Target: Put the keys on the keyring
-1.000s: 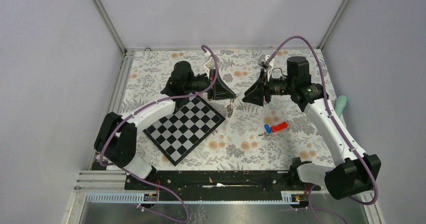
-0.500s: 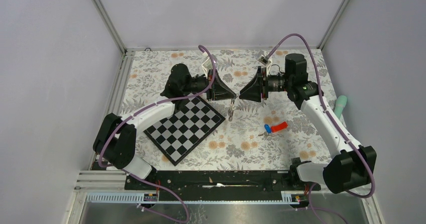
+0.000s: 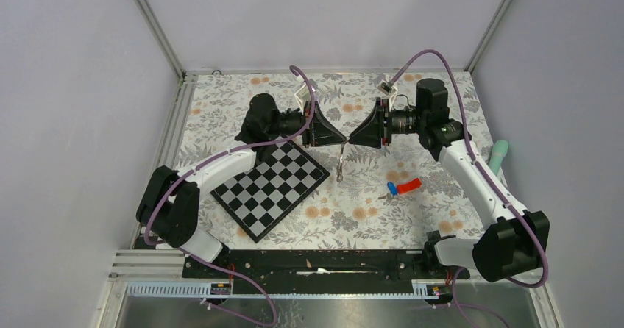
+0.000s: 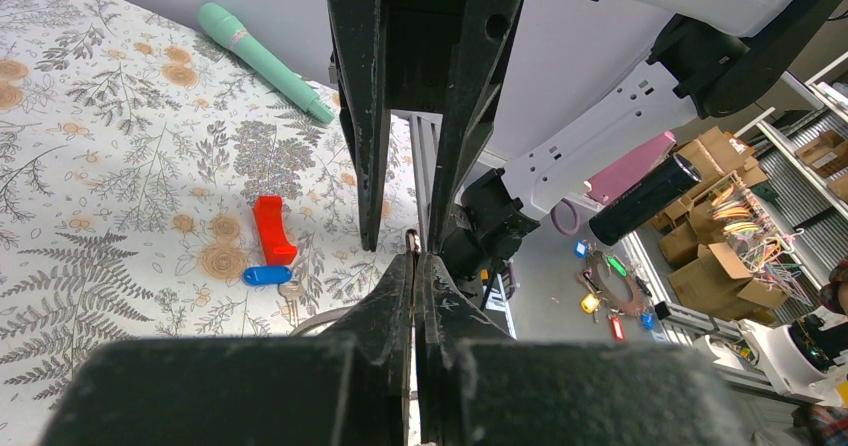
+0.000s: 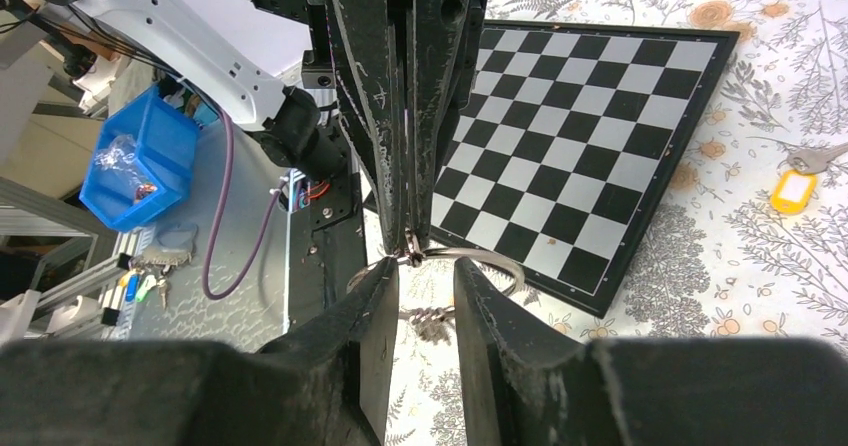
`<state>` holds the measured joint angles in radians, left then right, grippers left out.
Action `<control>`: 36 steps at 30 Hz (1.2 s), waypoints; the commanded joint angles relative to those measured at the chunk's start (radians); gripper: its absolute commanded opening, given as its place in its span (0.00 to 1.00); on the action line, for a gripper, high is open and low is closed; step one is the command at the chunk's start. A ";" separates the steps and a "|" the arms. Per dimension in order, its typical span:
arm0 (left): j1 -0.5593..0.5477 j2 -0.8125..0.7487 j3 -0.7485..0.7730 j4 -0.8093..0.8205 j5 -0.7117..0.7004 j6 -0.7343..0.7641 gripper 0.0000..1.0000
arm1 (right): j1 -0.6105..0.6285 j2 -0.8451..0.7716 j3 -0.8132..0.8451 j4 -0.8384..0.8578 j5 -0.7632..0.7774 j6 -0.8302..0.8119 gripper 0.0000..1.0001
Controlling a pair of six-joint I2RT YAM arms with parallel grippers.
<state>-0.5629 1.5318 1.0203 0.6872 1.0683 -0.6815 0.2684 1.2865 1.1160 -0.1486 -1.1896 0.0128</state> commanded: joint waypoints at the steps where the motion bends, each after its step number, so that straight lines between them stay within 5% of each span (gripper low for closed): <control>1: -0.003 -0.029 -0.006 0.076 -0.015 -0.005 0.00 | 0.011 0.004 -0.011 0.079 -0.044 0.051 0.33; 16: -0.004 -0.024 -0.005 0.075 -0.020 -0.004 0.00 | 0.017 0.006 -0.033 0.168 -0.075 0.119 0.23; 23: -0.005 -0.023 -0.006 0.077 -0.019 0.000 0.00 | 0.019 0.004 -0.035 0.191 -0.083 0.136 0.04; 36: -0.021 -0.019 0.045 -0.129 -0.028 0.170 0.00 | 0.041 0.004 0.034 -0.087 0.015 -0.108 0.00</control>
<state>-0.5758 1.5322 1.0206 0.5892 1.0645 -0.5812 0.2840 1.2938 1.0885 -0.1516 -1.1934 0.0067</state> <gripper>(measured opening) 0.013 0.020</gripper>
